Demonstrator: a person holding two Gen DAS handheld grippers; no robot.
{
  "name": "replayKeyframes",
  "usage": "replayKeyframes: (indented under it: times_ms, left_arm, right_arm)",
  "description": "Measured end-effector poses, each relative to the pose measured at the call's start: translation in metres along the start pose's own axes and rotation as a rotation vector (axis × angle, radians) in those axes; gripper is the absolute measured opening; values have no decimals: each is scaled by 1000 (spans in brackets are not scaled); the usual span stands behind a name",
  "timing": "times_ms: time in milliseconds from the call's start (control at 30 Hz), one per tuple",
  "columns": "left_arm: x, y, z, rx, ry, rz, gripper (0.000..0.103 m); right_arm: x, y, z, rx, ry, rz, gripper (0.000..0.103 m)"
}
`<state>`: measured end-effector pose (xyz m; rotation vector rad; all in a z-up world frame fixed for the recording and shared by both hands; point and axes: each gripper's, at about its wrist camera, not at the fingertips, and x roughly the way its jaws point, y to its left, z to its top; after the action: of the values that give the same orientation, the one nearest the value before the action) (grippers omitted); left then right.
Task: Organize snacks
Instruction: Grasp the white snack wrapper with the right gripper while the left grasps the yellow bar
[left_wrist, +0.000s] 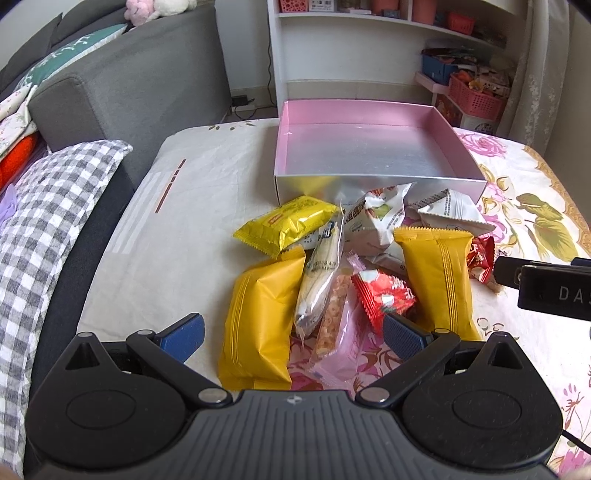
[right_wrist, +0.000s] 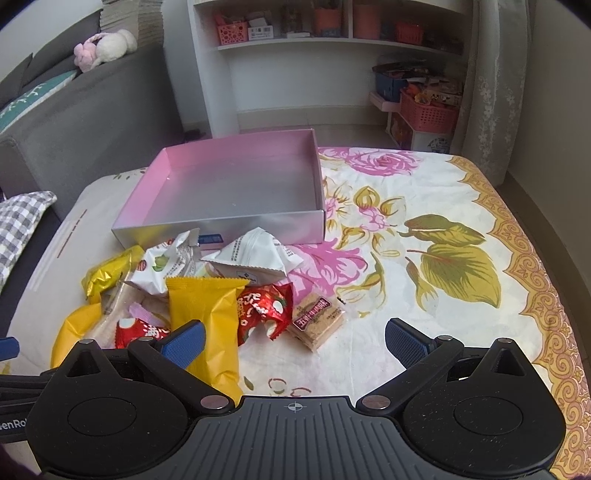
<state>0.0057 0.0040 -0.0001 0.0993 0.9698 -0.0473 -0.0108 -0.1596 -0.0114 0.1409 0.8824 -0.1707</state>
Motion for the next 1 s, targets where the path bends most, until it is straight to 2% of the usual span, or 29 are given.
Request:
replayKeyframes:
  times_ms: [200,333,433,467,533,633,700,833,1000]
  left_arm:
    - [-6,12,18,-20,-67,-51,103]
    - [3,19,36,27,-46,-77,103]
    - [18,29,47,7,-18,-82,102]
    - [23,34,48,-15,-17,-103,101]
    - [33,44,51,-56,-1,-161,93]
    - [47,54,58,-73,-3,-219,86]
    - [57,60,63,-66,-8,-256,81]
    - [79,69,69,-42,1,-375,71]
    - [93,69,71,28,7,-466,68]
  right_arm:
    - [1,0,20,18,-3,34,103]
    - [10,-7,37,38,49,85,103]
    - [24,-17,49,114,93,137,103]
    - [30,-22,50,151,102,171,103]
    - [44,-33,49,226,126,237,103]
    - [65,-42,50,318,188,301,102]
    - [75,-48,53,363,191,339,101]
    - [90,-57,60,419,187,390,96]
    - [109,-65,60,472,219,429,85]
